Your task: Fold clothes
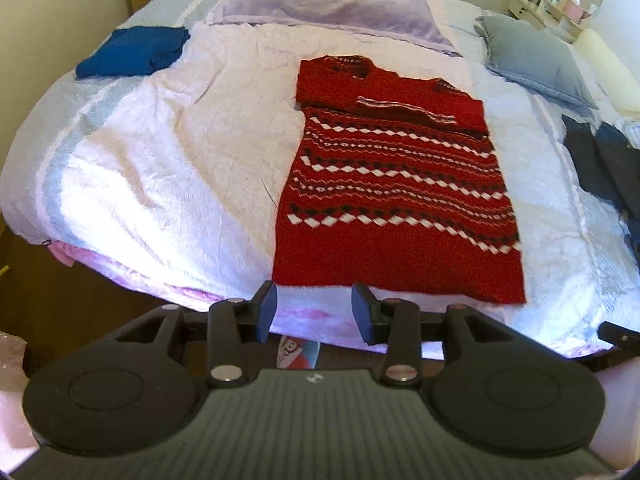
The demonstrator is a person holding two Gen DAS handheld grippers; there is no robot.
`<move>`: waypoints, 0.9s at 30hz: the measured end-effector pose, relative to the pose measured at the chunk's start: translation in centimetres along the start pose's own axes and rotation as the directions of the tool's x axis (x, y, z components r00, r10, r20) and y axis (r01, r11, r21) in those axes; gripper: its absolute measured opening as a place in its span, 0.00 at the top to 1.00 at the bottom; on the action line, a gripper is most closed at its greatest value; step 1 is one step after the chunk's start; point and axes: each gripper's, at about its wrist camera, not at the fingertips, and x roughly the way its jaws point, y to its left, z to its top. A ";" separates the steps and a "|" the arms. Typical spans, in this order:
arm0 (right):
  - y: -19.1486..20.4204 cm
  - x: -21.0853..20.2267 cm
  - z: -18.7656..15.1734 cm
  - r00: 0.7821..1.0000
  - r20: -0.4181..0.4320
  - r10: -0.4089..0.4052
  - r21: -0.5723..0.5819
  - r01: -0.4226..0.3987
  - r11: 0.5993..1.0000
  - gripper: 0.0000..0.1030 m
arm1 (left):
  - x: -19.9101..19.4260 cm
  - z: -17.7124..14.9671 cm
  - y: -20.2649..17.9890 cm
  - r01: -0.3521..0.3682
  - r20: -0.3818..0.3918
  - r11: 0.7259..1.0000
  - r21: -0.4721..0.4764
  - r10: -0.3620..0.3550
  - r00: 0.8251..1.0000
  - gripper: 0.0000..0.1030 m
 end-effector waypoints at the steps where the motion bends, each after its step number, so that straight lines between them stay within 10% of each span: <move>1: -0.2 0.7 0.4 1.000 -0.003 0.004 0.014 -0.004 1.000 0.51 | 1.2 0.6 0.5 0.012 -0.010 1.000 -0.008 -0.012 1.000 0.64; 13: -3.9 11.3 6.1 0.996 -0.085 -0.020 0.109 0.029 0.994 0.51 | 15.7 5.2 6.3 0.126 -0.164 0.988 -0.086 -0.139 0.977 0.64; 27: -12.9 19.5 5.2 0.983 0.016 0.182 0.211 -0.181 0.960 0.51 | 24.1 2.5 9.9 0.377 -0.036 0.913 -0.156 -0.386 0.922 0.62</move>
